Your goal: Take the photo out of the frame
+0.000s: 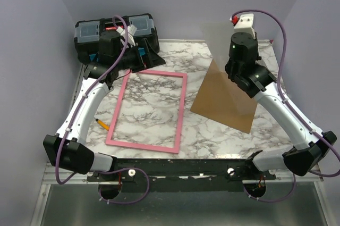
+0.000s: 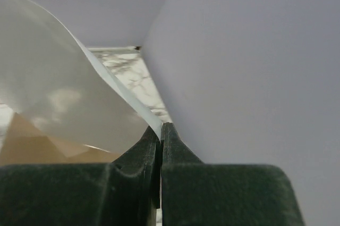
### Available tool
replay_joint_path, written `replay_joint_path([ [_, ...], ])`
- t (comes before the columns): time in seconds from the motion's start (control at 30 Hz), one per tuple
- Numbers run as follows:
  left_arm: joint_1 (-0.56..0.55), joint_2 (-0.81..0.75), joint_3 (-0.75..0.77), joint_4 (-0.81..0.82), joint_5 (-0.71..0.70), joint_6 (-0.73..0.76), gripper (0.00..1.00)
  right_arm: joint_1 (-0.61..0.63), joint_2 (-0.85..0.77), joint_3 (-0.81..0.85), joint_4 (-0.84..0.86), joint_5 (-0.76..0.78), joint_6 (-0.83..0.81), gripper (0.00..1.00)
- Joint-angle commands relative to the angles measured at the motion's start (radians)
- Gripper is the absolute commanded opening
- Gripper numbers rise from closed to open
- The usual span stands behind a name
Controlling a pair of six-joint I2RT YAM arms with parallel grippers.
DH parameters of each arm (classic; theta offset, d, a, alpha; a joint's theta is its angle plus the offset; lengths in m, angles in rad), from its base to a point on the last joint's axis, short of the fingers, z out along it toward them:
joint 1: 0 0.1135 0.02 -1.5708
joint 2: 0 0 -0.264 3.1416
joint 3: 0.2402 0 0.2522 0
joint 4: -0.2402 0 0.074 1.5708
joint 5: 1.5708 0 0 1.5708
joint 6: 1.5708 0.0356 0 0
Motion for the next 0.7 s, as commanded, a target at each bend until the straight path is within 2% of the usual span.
replay_joint_path([
  [0.0,-0.004,-0.047,-0.038,0.066,0.065,0.025,0.95,-0.017,-0.038,-0.045,0.222,0.149,-0.282,0.01],
  [0.1,-0.007,-0.055,-0.058,0.099,0.104,-0.007,0.95,-0.017,-0.041,-0.064,0.213,0.149,-0.292,0.01],
  [0.2,-0.007,-0.058,-0.069,0.119,0.127,-0.027,0.95,-0.015,-0.009,-0.129,0.063,0.115,-0.163,0.01],
  [0.27,-0.007,-0.062,-0.072,0.121,0.130,-0.028,0.95,-0.005,0.021,-0.227,0.041,0.106,-0.092,0.01],
  [0.33,-0.007,-0.062,-0.075,0.127,0.131,-0.029,0.95,0.003,0.076,-0.293,-0.039,0.072,0.023,0.01],
  [0.47,-0.007,-0.057,-0.078,0.129,0.148,-0.035,0.95,0.022,0.236,-0.326,-0.242,-0.062,0.283,0.01],
  [0.57,-0.005,-0.059,-0.081,0.135,0.150,-0.037,0.95,0.061,0.340,-0.353,-0.292,-0.130,0.379,0.01],
  [0.67,-0.005,-0.051,-0.080,0.132,0.152,-0.036,0.95,0.114,0.401,-0.393,-0.278,-0.207,0.384,0.01],
])
